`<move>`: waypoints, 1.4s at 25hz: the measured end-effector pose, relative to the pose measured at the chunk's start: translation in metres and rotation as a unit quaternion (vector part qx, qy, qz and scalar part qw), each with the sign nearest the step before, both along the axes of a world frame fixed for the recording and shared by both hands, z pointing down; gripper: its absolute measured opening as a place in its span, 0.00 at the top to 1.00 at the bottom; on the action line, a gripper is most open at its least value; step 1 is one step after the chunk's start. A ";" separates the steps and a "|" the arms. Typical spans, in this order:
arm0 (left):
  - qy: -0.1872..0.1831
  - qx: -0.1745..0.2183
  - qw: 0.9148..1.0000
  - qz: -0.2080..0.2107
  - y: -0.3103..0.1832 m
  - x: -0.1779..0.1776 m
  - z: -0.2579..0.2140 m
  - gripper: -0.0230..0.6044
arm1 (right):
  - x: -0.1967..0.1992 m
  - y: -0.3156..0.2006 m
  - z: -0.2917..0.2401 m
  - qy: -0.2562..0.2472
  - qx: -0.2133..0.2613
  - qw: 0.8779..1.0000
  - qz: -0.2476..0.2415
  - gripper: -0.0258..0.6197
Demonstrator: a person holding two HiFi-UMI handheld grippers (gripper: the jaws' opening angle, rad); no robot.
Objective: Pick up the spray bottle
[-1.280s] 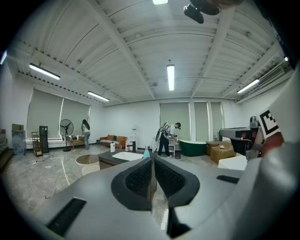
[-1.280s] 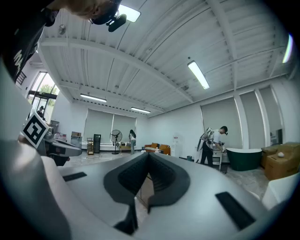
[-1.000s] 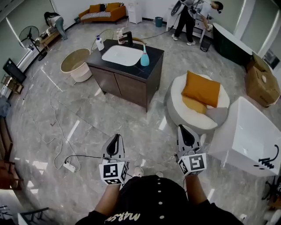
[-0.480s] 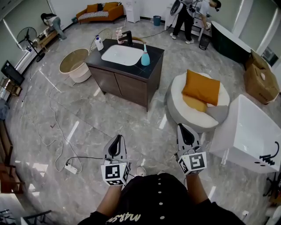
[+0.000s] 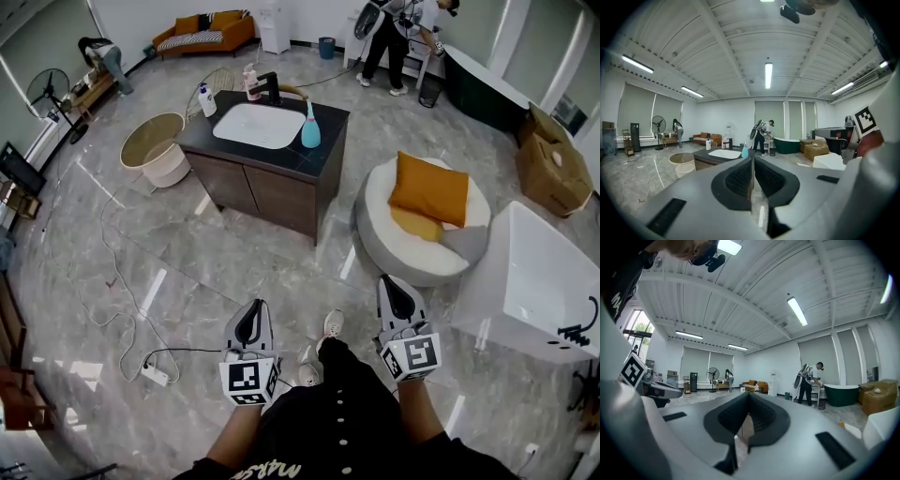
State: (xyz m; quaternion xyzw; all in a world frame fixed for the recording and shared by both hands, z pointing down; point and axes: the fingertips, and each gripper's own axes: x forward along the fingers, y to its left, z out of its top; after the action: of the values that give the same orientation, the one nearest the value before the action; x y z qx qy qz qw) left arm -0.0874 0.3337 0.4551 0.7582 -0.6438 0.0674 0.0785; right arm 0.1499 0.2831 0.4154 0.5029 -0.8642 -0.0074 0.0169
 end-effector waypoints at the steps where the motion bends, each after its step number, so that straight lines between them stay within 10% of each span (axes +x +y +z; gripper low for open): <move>1: 0.000 0.000 1.000 -0.001 -0.006 -0.002 0.001 0.92 | -0.002 -0.006 0.001 0.000 0.000 1.000 -0.001 0.97; 35: -0.016 0.004 0.998 -0.066 -0.340 -0.051 -0.003 0.92 | -0.055 -0.375 0.006 -0.001 0.006 0.999 -0.052 0.97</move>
State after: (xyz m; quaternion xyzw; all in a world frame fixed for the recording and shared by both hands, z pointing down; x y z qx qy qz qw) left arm -0.1381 -0.0059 0.4524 0.7133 -0.6937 0.0717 0.0695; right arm 0.0953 -0.0915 0.4212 0.4570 -0.8893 -0.0132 0.0131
